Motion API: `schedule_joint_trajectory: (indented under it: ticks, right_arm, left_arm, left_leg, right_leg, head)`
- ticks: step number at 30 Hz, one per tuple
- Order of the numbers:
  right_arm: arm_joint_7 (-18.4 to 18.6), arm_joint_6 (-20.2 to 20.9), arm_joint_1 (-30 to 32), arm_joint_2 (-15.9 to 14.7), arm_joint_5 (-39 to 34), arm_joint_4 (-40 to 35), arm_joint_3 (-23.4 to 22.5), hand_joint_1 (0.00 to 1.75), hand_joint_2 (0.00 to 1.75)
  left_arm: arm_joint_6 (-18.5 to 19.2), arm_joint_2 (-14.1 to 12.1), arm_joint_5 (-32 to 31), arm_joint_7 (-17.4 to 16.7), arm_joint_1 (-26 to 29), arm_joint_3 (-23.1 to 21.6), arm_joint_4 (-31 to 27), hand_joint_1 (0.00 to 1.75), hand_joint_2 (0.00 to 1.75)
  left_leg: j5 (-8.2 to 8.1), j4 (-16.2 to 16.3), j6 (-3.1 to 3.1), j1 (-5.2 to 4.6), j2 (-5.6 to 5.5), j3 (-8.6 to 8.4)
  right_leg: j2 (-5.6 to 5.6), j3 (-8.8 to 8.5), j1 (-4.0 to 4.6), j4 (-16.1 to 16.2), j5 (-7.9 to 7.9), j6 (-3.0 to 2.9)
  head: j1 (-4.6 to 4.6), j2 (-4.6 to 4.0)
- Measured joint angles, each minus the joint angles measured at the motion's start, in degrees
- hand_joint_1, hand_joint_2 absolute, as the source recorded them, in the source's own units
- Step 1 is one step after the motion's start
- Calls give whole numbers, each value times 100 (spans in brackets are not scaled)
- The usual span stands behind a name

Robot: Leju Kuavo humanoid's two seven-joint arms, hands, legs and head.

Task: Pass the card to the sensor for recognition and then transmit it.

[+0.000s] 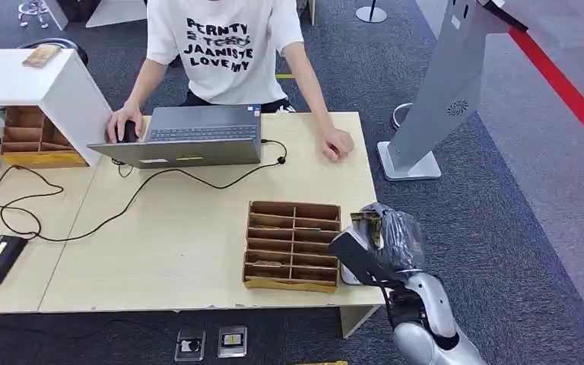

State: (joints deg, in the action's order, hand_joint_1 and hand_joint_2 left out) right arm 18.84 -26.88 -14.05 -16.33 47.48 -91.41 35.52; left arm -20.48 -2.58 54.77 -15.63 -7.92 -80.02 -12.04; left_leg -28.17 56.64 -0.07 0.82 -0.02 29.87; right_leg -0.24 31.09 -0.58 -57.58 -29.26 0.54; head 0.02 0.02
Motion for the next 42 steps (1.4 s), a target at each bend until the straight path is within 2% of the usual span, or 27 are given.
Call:
schedule_joint_trajectory:
  ticks: [12, 17, 27, 33, 42]
  right_arm:
    - [-127, 205, -82, 9, 446, -716, 44, 175, 175]
    - [-332, 413, -323, 122, 505, -788, 153, 175, 175]
    - [-936, 684, -1026, 571, 216, -725, 610, 175, 175]
    - [-1170, 612, -1392, 824, -103, -480, 846, 175, 175]
    - [-1666, 430, -1899, 1303, -805, 368, 1058, 175, 175]
  left_arm:
    - [33, 4, -105, 18, -1, 4, 0, 0, 0]
    - [50, 28, -186, 31, -9, 0, 2, 0, 0]
    - [4, 70, -160, 31, -14, 2, 2, 0, 0]
    - [-22, 81, -146, 31, -15, 4, 2, 0, 0]
    - [-28, 101, -142, 31, -18, 4, 2, 0, 0]
  left_leg:
    - [0, 0, 0, 0, 0, 3]
    - [0, 0, 0, 0, 0, 4]
    - [1, -1, 0, 2, -1, 9]
    - [1, -1, 0, 1, -2, 12]
    - [1, -1, 0, 2, -2, 12]
  right_leg:
    - [-1, 0, 0, -1, 0, 0]
    - [-1, 0, 0, -1, 0, 0]
    - [-4, 1, 2, -2, 0, 0]
    - [-4, 2, 1, -2, 0, 0]
    - [-5, 3, 2, -3, 0, -1]
  head:
    - [2, 0]
    - [-4, 0]
    - [0, 0]
    - [0, 0]
    - [-2, 0]
